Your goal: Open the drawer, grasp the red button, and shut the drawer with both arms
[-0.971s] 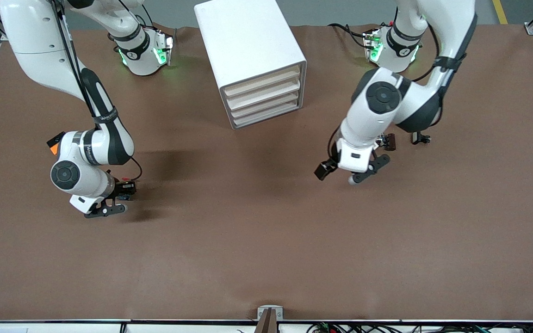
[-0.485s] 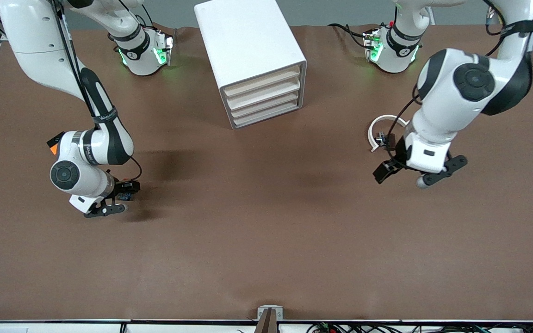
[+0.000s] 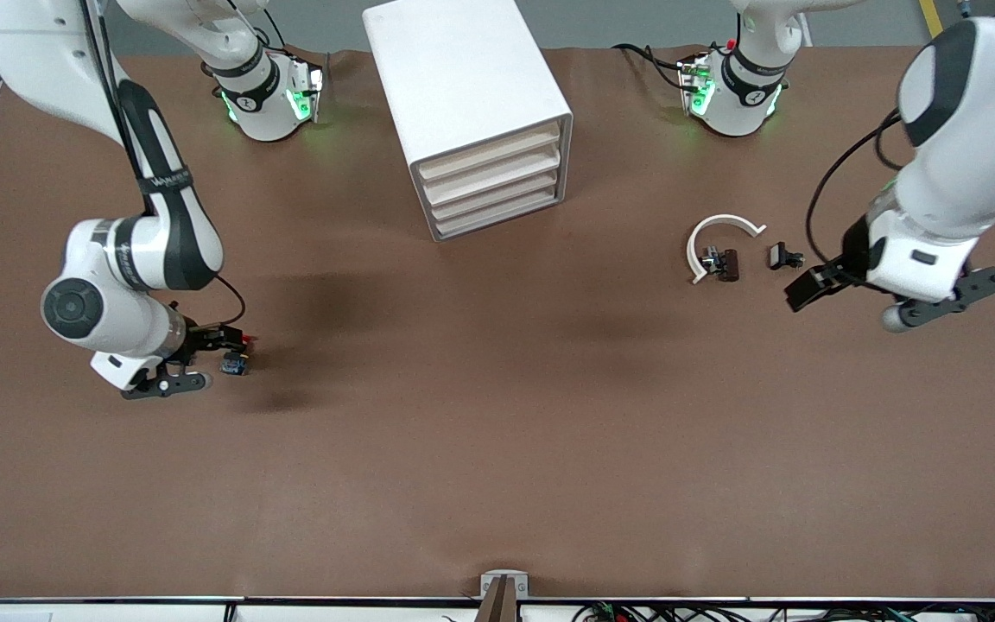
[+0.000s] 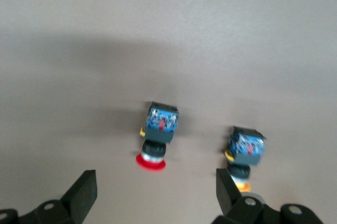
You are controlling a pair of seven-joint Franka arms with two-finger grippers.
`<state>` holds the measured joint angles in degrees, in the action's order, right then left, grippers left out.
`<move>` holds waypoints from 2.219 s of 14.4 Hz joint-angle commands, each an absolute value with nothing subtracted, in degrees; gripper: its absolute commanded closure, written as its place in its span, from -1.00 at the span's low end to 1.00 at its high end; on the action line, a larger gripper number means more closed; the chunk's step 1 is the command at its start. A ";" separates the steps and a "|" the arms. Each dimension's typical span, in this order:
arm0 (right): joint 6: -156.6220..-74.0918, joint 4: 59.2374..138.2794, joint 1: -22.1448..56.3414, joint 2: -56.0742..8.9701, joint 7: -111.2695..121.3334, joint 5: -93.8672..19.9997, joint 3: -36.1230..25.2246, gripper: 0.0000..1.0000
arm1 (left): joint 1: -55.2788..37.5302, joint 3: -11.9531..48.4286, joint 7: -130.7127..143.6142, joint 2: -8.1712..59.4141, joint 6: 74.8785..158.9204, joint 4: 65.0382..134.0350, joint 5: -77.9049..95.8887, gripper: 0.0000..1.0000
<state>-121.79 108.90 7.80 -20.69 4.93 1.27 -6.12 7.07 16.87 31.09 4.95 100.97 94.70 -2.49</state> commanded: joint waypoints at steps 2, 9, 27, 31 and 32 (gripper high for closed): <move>-112.79 107.85 8.17 -12.67 2.55 1.67 -5.89 -1.00 | 9.23 16.26 23.40 1.07 97.38 93.34 -3.43 -1.00; -102.58 107.14 7.74 1.30 0.88 1.49 -6.06 -1.00 | 2.39 5.20 12.66 -4.22 91.24 93.43 -3.43 -1.00; -90.18 87.54 1.76 1.58 2.11 2.11 -6.50 -1.00 | 1.85 6.68 9.85 -5.80 89.74 94.04 -1.14 -1.00; -90.18 87.45 2.11 1.32 2.20 1.58 -6.42 -1.00 | 2.20 6.68 2.55 -5.89 88.77 94.48 -1.06 -1.00; -90.18 87.45 2.28 1.32 2.98 1.58 -6.33 -1.00 | 2.20 6.68 2.64 -5.89 88.33 94.40 -0.45 -1.00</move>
<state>-91.19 89.38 2.75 2.41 1.92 1.32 -7.07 1.68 6.53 4.46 -5.35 89.45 94.30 -1.79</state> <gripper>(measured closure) 0.000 0.000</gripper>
